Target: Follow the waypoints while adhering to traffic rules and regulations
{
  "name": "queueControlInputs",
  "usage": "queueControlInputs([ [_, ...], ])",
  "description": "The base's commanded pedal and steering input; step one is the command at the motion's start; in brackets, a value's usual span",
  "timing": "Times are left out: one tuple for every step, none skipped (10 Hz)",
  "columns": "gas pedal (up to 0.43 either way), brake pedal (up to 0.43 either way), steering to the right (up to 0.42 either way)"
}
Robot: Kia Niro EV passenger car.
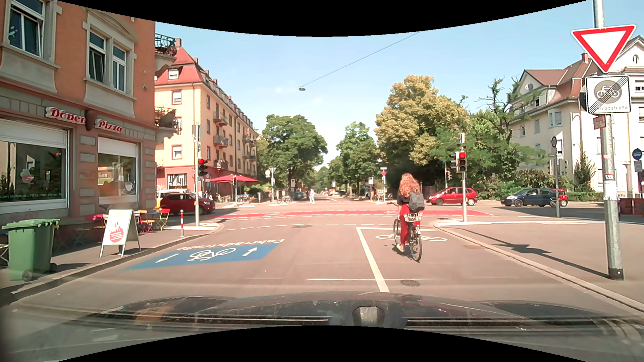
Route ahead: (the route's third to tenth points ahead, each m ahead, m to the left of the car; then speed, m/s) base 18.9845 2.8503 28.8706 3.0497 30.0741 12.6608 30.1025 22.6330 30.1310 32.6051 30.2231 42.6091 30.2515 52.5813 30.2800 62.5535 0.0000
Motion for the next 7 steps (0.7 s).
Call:
queueControlInputs([
  [0.000,0.280,0.000],
  [0.000,0.280,0.000],
  [0.000,0.280,0.000],
  [0.000,0.280,0.000],
  [0.000,0.280,0.000],
  [0.000,0.280,0.000],
  [0.000,0.280,0.000],
])
